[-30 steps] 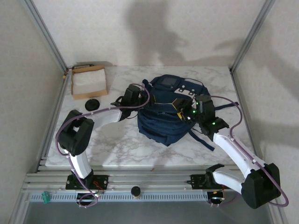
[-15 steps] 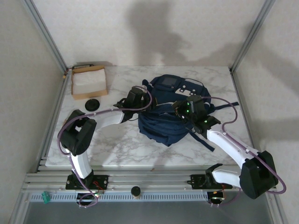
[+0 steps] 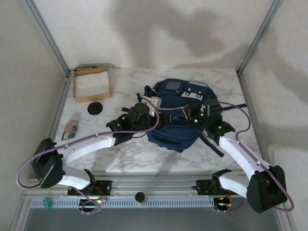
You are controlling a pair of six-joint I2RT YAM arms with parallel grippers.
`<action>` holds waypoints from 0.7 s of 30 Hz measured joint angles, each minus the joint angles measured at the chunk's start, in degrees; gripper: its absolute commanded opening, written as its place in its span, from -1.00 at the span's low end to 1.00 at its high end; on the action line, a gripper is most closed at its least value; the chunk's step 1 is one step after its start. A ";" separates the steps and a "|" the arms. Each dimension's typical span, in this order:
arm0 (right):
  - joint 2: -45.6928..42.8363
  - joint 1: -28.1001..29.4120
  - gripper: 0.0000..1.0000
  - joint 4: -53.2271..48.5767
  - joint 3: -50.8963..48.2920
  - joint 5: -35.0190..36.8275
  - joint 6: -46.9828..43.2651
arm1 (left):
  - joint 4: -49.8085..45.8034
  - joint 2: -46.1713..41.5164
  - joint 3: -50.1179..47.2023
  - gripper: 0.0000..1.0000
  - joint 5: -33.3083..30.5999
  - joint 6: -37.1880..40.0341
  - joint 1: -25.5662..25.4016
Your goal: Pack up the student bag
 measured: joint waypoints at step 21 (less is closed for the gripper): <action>-1.57 -2.75 -1.00 3.74 -0.35 -5.95 9.75 | -0.81 9.99 4.92 0.16 1.53 6.95 -0.11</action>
